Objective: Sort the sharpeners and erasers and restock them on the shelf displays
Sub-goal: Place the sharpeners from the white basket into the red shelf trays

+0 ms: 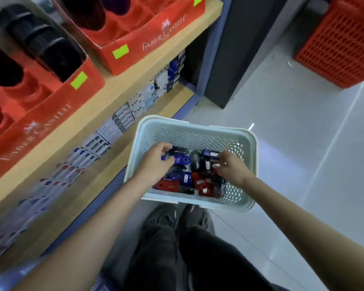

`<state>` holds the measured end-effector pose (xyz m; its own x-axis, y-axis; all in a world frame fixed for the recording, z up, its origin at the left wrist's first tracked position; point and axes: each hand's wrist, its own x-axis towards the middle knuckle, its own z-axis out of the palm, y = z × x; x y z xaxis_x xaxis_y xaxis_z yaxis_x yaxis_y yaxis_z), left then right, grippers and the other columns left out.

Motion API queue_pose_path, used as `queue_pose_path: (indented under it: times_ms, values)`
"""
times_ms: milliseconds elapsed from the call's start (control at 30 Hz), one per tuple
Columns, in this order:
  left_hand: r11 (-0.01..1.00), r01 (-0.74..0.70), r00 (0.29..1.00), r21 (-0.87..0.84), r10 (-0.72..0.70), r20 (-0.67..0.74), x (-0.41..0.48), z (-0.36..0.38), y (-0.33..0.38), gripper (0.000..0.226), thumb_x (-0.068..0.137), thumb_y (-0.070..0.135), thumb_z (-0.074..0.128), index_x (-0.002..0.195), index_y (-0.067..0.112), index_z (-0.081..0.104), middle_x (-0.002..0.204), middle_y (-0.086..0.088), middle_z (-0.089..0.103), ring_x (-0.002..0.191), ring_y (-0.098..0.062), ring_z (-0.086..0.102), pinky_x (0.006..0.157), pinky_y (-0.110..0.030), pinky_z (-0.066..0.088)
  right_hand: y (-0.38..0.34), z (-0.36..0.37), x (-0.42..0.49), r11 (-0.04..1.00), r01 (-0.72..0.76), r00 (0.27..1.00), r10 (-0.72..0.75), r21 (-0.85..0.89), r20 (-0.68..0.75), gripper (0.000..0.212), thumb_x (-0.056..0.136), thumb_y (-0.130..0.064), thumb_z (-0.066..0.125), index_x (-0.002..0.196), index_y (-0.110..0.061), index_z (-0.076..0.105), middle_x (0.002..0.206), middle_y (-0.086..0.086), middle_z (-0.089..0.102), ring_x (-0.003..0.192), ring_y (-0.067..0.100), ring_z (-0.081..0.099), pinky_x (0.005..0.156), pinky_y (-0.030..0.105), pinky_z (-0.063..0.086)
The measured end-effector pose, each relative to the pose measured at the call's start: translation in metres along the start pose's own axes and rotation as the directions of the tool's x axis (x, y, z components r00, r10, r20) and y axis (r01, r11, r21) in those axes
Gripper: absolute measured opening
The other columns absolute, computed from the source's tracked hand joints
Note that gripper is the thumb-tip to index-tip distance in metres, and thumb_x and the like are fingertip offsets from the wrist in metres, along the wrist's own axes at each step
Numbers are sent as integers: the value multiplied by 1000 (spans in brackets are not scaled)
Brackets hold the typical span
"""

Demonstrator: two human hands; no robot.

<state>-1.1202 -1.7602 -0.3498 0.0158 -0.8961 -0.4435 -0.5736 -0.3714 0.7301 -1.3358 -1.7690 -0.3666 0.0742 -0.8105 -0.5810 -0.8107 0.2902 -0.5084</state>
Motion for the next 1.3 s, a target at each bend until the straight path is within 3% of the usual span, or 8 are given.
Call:
queue_pose_path:
  times_ms: [167, 267, 600, 700, 800, 933, 1100, 1300]
  values:
    - [995, 70, 982, 69, -81, 168, 49, 36, -25, 37, 88, 8, 62, 123, 6, 52, 124, -6, 54, 114, -19, 51, 89, -23, 38, 8, 45, 35, 978, -208, 977, 207, 30, 45, 37, 91, -15, 57, 124, -6, 45, 127, 19, 49, 104, 34, 58, 93, 44, 48]
    - [989, 97, 966, 113, -121, 230, 56, 55, -44, 37, 85, 8, 66, 121, 5, 54, 125, -9, 55, 114, -20, 51, 92, -25, 39, 14, 57, 46, 956, -293, 956, 293, -18, -24, 48, 90, -28, 61, 129, -9, 40, 136, 20, 34, 110, 38, 54, 97, 42, 45]
    - [971, 70, 929, 227, -146, 341, 57, 65, -65, 44, 80, 18, 73, 121, 13, 57, 123, -7, 48, 120, -23, 47, 101, -29, 36, 19, 78, 49, 960, -280, 957, 280, 10, -71, 55, 87, -43, 61, 130, -23, 34, 135, 22, 36, 106, 40, 56, 91, 40, 49]
    - [947, 66, 908, 314, -188, 375, 53, 63, -69, 51, 78, 24, 75, 123, 21, 52, 109, -1, 45, 112, -21, 42, 98, -31, 36, 17, 79, 49, 966, -243, 969, 246, 87, -36, 51, 88, -34, 63, 132, -25, 40, 135, 17, 34, 107, 35, 56, 95, 34, 44]
    - [939, 66, 913, 336, -192, 360, 49, 63, -74, 46, 78, 19, 75, 118, 19, 53, 105, 1, 40, 107, -20, 41, 94, -29, 35, 13, 80, 48, 972, -161, 987, 161, 170, 16, 50, 86, -23, 65, 133, -23, 48, 125, 11, 50, 104, 29, 58, 96, 33, 46]
    - [975, 118, 941, 187, -170, 294, 46, 57, -78, 29, 82, 13, 71, 108, 7, 60, 107, -5, 52, 109, -21, 53, 87, -23, 39, 14, 79, 48, 906, -146, 988, 150, 396, 23, 43, 86, -5, 62, 127, -13, 57, 96, 5, 65, 89, 24, 65, 84, 41, 54]
    - [983, 186, 956, -13, -178, 234, 40, 45, -64, 32, 86, 24, 66, 113, 6, 60, 108, -4, 60, 99, -12, 53, 83, -21, 38, 12, 66, 38, 824, -131, 991, 123, 552, 51, 33, 87, -2, 63, 121, -3, 58, 79, -2, 59, 67, 9, 58, 52, 11, 47]
    - [915, 222, 959, -337, -142, 245, 27, 30, -28, 19, 87, 29, 65, 104, 22, 62, 111, 0, 65, 109, -15, 59, 97, -29, 43, -8, 38, 10, 768, -34, 991, -57, 639, 121, 29, 87, -6, 64, 116, -6, 62, 81, -1, 62, 70, 11, 60, 57, 14, 48]
